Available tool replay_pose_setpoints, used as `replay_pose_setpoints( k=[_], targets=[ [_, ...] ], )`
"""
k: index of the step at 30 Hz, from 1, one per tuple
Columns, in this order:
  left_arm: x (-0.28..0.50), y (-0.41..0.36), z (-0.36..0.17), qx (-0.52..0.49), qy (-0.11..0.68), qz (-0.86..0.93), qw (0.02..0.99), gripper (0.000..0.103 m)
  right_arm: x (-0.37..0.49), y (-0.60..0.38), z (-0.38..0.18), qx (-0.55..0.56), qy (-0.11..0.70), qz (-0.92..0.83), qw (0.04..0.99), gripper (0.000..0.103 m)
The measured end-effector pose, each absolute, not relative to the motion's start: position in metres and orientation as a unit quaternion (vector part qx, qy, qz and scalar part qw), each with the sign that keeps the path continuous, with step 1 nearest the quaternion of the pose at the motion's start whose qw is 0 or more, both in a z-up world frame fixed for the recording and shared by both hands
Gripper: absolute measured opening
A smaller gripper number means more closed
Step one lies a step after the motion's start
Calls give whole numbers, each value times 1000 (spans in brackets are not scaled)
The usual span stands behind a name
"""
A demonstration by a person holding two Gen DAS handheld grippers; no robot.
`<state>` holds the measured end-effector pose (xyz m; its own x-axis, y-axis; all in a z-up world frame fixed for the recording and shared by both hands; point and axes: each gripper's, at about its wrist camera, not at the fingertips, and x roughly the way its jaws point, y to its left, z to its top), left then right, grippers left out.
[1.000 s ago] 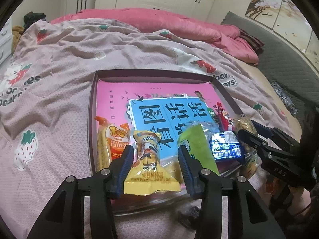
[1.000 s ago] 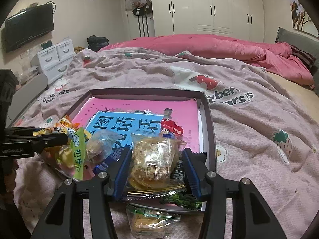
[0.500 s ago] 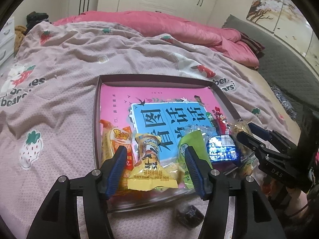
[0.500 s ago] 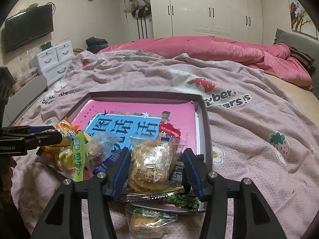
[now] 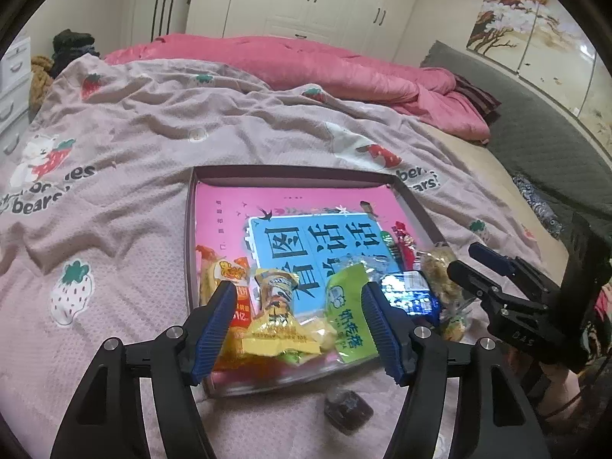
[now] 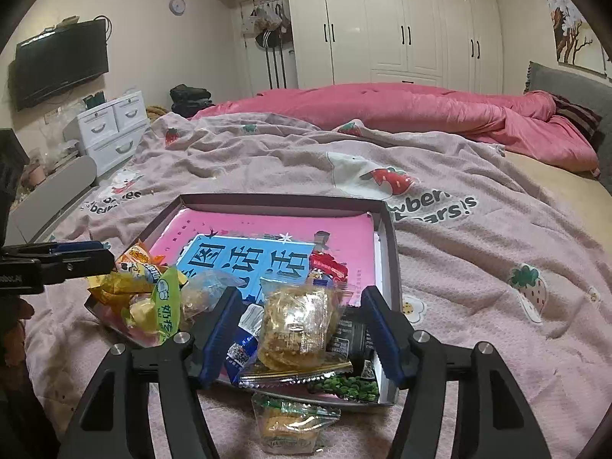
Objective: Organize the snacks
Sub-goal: 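Withdraw both open tools toward the dark chocolate piece and the green-labelled cookie bag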
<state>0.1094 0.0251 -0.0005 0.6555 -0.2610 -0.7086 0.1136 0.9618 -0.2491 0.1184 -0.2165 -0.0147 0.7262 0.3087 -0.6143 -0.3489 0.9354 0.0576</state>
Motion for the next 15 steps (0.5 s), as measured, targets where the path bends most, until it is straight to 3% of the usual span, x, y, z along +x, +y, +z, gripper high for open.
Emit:
replay_pose_setpoints(
  k=[15],
  targets=[
    [77,8,2,-63,419,-127,897,70,82,-232,-7,4,346,165,924,65]
  ],
)
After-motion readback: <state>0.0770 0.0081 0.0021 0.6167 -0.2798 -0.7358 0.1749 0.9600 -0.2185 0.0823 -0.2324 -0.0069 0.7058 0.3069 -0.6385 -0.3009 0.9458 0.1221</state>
